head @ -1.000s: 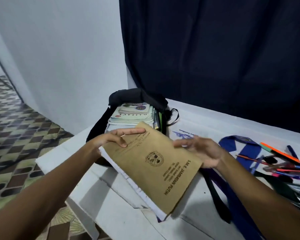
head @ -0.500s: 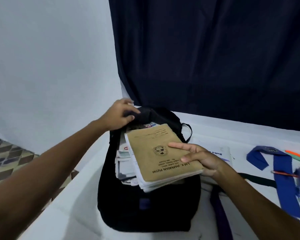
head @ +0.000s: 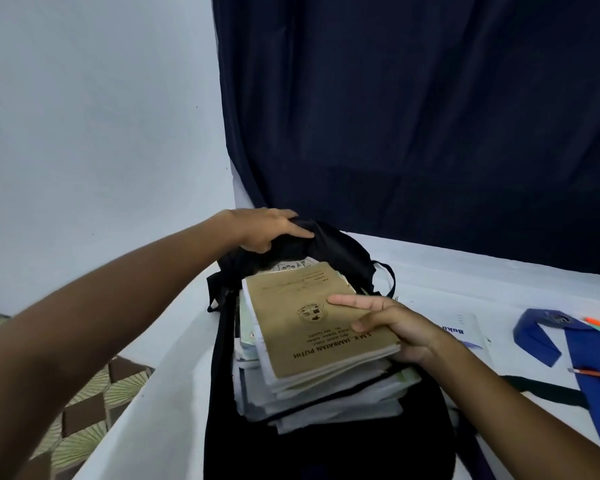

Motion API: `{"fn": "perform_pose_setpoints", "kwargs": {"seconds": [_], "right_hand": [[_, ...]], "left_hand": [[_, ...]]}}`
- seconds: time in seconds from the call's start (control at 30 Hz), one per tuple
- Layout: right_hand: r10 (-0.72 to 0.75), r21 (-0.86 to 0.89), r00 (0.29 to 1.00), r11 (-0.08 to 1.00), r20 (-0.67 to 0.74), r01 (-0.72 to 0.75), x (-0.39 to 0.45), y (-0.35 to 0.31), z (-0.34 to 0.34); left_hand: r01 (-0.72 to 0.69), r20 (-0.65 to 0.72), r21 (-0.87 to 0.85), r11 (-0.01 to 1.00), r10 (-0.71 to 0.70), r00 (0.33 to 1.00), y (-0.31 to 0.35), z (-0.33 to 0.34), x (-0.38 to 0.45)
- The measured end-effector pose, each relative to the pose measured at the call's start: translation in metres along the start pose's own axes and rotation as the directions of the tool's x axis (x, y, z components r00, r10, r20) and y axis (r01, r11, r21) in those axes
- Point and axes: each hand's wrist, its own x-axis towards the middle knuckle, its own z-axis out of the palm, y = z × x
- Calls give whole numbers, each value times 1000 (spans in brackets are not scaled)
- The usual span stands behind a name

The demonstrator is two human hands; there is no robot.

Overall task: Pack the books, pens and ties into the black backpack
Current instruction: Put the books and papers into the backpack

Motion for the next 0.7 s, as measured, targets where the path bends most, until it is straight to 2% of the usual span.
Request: {"fn": "perform_pose_setpoints", "kwargs": {"seconds": [0.13, 0.3, 0.37, 0.43, 0.47, 0.5, 0.53, 0.57, 0.6, 0.67, 0.7], "right_hand": [[-9, 40, 998, 999, -56, 11, 14, -15, 6], [49, 41, 984, 998, -169, -43, 41, -40, 18], [57, -91, 971, 993, -233, -81, 47, -48, 24], [38, -350, 948, 924, -316, -154, 45, -55, 29], [-2, -520, 931, 830, -364, -202, 40, -57, 30], [-82, -713, 907, 649, -412, -265, 32, -60, 33], [-211, -867, 881, 377, -423, -326, 23, -62, 34], [-332, -933, 873, 98, -357, -345, 17, -60, 36], [-380, -954, 893, -76, -241, -290, 12, -55, 37], [-271, -982, 961, -167, -45, -93, 10, -37, 43], [-207, -977, 978, -211, 8, -37, 12, -26, 44]], "left_hand": [[-30, -12, 77, 997, 31, 999, 0, -16, -2], [-17, 2, 115, 993, 17, 1000, 5, -23, -9], [10, 25, 119, 993, -13, 1000, 8, -24, -12], [22, 34, 130, 991, -27, 999, 12, -24, -15], [18, 32, 140, 990, -22, 999, 13, -24, -16], [12, 26, 151, 989, -16, 1000, 14, -23, -17], [11, 23, 158, 987, -15, 1000, 14, -22, -18], [13, 23, 162, 987, -17, 1000, 14, -21, -19], [20, 23, 165, 986, -24, 999, 14, -20, -19], [27, 27, 167, 986, -32, 999, 16, -20, -19], [26, 28, 168, 985, -31, 999, 16, -20, -19]]}}
